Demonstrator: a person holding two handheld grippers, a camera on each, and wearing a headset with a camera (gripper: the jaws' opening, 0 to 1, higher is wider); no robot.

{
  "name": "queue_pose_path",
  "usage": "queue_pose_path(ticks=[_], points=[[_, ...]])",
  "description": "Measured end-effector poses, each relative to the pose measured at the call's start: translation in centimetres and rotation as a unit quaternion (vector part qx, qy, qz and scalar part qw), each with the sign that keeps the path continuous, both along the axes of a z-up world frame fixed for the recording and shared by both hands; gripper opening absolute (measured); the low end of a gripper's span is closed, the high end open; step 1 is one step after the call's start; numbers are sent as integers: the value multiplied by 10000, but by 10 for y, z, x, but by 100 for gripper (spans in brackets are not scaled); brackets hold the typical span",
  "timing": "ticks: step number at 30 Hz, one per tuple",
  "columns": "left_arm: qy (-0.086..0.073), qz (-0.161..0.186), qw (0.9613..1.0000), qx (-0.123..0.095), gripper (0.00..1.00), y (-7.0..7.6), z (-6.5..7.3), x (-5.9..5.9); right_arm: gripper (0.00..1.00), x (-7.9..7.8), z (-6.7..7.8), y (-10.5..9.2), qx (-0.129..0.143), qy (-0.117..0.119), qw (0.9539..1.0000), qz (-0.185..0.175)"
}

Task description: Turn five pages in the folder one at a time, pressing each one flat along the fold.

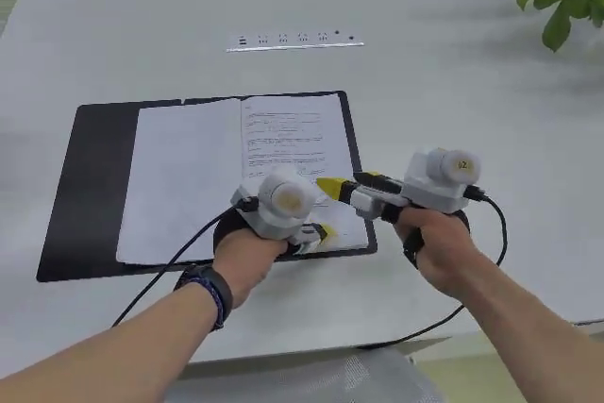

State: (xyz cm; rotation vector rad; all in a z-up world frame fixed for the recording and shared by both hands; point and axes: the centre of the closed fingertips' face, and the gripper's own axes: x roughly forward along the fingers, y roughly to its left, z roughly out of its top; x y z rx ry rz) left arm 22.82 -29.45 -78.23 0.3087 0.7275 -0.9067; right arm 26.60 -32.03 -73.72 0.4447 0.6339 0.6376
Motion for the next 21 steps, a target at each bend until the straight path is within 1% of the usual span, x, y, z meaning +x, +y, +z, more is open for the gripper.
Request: queue_pose_path(ticks=[3, 5, 11, 12, 13, 14, 15, 16, 17, 18, 19, 20, 21], points=[[7, 53, 10000, -40, 44, 1, 1, 0, 50, -2, -3, -1, 80, 85, 9999, -13], [25, 84, 9999, -49, 43, 2, 1, -1, 48, -6, -1, 1, 103, 105, 9999, -41], [95, 143, 9998, -57, 43, 4, 1, -3, 41, -7, -1, 0, 239, 143, 9996, -100], [160, 150, 9997, -88, 45, 4, 2, -5, 40, -7, -1, 0, 246, 145, 9995, -101], [285, 173, 9993, -163, 48, 2, 3, -9, 37, -7, -1, -1, 254, 147, 9995, -113], [486, 247, 9982, -244, 50, 1, 5, -14, 35, -6, 0, -2, 277, 137, 9994, -149], [553, 282, 9977, -280, 53, 1, 6, -16, 33, -5, 1, -3, 292, 126, 9993, -179], [615, 348, 9968, -366, 55, 1, 8, -18, 31, -5, 2, -3, 332, 119, 9992, -211], [572, 374, 9969, -385, 58, 1, 10, -19, 29, -5, 3, -4, 357, 115, 9990, -224], [558, 403, 9968, -399, 59, 2, 12, -21, 27, -5, 3, -4, 375, 108, 9990, -239], [558, 358, 9969, -427, 60, 1, 14, -24, 24, -6, 4, -5, 377, 96, 9989, -251], [557, 257, 9973, -407, 61, 0, 15, -26, 22, -6, 4, -5, 378, 85, 9989, -254], [530, 227, 9977, -351, 63, 2, 16, -26, 19, -7, 4, -5, 377, 64, 9990, -242]])
